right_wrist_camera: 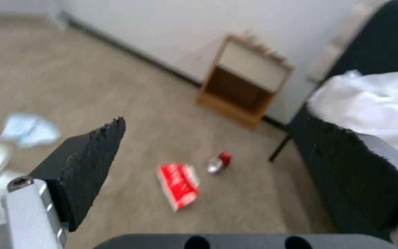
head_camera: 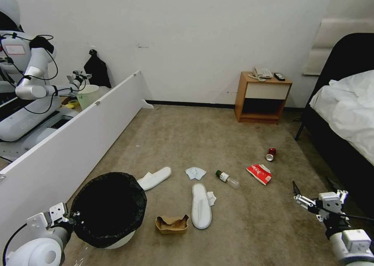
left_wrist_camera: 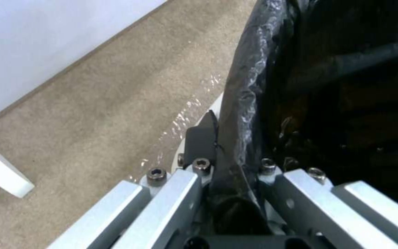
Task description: Pick up the trash bin, then pick up the garbage from the floor and place it into the trash bin.
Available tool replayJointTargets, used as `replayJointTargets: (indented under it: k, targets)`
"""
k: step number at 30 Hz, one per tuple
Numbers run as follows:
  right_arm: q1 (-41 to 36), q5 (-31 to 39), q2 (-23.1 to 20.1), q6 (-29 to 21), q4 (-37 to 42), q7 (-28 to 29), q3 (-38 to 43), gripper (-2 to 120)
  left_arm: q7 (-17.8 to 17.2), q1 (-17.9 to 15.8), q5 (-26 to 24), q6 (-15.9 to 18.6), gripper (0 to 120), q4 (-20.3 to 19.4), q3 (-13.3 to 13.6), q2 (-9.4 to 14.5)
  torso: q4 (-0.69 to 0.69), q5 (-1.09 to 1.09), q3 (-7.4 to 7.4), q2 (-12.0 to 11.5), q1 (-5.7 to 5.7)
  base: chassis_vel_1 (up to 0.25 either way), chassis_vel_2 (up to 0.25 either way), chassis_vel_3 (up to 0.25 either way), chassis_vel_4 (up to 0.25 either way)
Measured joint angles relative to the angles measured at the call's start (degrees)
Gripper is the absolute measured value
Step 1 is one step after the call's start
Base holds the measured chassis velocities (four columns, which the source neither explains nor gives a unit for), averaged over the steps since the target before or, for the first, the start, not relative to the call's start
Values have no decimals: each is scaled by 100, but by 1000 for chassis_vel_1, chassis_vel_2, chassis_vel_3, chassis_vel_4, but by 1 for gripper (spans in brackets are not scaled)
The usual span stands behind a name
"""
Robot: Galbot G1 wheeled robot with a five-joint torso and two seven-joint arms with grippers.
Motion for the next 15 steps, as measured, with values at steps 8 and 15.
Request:
replayJointTargets:
  k: [8, 15]
  targets:
    - [226, 567, -819, -1113, -209, -191, -974, 100, 8, 52, 92, 0, 1, 6, -25, 7, 0, 5, 0, 0, 0, 0, 0, 0, 0]
    - [475, 1271, -1347, -2806, -94, 109, -1765, 100, 9, 135, 148, 0, 1, -17, -56, -1, 0, 0, 0, 0, 0, 0, 0, 0, 0]
